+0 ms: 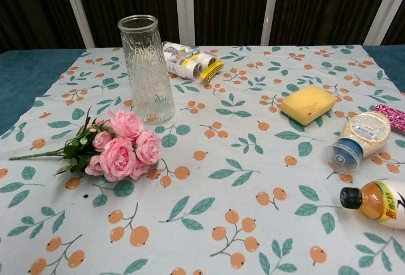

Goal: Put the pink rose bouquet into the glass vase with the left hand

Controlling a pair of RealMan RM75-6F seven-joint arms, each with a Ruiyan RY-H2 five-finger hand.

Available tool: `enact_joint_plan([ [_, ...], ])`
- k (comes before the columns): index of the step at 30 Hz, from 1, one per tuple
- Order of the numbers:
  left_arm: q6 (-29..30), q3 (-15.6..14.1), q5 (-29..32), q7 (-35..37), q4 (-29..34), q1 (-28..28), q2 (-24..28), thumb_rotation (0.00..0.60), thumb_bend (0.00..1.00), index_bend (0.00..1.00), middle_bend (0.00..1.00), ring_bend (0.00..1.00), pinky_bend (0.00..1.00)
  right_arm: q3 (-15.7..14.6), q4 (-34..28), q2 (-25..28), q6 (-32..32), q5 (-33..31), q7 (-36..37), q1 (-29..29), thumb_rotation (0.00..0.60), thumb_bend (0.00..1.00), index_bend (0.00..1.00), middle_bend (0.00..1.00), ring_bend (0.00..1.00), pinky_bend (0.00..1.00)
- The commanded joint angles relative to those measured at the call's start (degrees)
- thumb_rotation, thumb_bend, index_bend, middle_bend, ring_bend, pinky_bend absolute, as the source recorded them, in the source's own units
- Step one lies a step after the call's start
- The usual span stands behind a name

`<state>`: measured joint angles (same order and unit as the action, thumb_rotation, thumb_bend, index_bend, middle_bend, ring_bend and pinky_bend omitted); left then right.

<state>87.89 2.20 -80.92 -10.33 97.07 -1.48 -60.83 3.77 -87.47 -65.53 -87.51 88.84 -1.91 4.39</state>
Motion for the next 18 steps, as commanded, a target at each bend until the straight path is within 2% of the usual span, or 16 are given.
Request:
enact_joint_plan([
  [1,-0.57,-0.48,-2.86,0.33,0.66,0.24,1.20,0.600,0.17,0.11,0.07,0.00,0.13,-0.05,0.04,-0.01,0.21,-0.01,0.03,0.08,0.600,0.22,0.06,0.01,0.20,0.21],
  [11,0.95,-0.62,-5.77,2.80,-1.43,0.15,-0.04,0.600,0.17,0.11,0.07,0.00,0.13,-0.07,0.13,-0.23,0.41,0.21,-0.07,0.34,0.600,0.22,0.06,0.01,0.20,0.21],
  [18,1.70,0.14,-5.30,4.89,-3.21,0.22,-0.48,0.600,0.17,0.11,0.07,0.00,0.13,0.28,0.36,-0.71,0.78,-0.44,-0.26,0.58,0.600,0.22,0.06,0.01,0.20,0.21],
])
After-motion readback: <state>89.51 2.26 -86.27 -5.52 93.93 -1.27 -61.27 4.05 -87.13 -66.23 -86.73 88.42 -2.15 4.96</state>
